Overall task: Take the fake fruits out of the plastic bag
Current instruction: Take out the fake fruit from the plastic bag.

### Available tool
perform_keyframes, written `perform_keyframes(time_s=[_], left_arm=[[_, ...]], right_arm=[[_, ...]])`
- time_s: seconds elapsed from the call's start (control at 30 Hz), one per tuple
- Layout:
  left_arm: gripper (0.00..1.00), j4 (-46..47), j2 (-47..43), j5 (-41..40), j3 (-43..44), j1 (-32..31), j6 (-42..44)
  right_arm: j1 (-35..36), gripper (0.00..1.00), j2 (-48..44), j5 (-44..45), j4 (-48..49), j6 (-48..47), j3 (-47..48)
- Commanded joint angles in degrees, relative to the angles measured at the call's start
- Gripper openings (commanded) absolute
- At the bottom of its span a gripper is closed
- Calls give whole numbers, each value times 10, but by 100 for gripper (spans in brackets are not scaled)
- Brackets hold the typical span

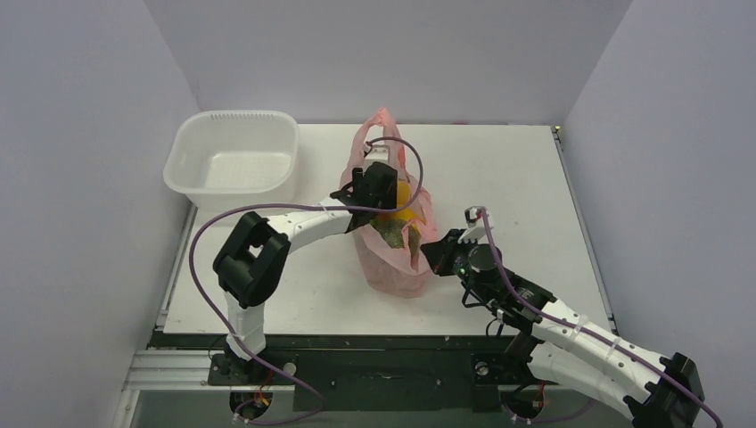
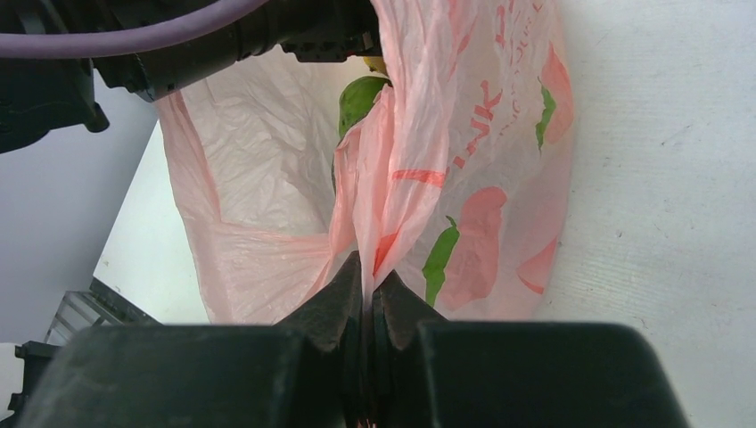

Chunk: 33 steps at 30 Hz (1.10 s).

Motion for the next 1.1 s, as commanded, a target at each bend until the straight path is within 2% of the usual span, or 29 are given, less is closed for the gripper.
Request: perform_keyframes(time_s=[0.0, 0.13, 0.3, 0.43, 0.63, 0.73, 0.87, 0.93, 1.0, 1.07], left_arm=[[21, -23, -47, 41, 47, 2, 4], [13, -85, -84, 145, 57, 4, -8], [7, -138, -138, 257, 30, 5, -85], [5, -67, -209, 336, -40, 15, -160], [0, 44, -311, 382, -121, 31, -170], [0, 140, -368, 396, -194, 41, -176], [0, 218, -453, 454, -264, 91, -223], [0, 203, -494, 463, -280, 123, -241], [0, 140, -534, 446, -276, 157, -241], [0, 31, -563, 397, -245, 189, -206]], right_arm=[[-1, 0, 1, 8, 27, -9, 8], [-1, 0, 3, 22, 26, -12, 6], [-3, 0, 4, 40, 26, -20, 12], [-5, 0, 1, 46, 19, -23, 20], [-6, 0, -8, 44, -4, -22, 30], [-6, 0, -12, 43, -11, -23, 35], [-6, 0, -13, 42, -15, -23, 39], [-6, 0, -14, 39, -15, -21, 40], [-6, 0, -14, 38, -14, -21, 41], [-6, 0, -15, 38, -13, -20, 41]])
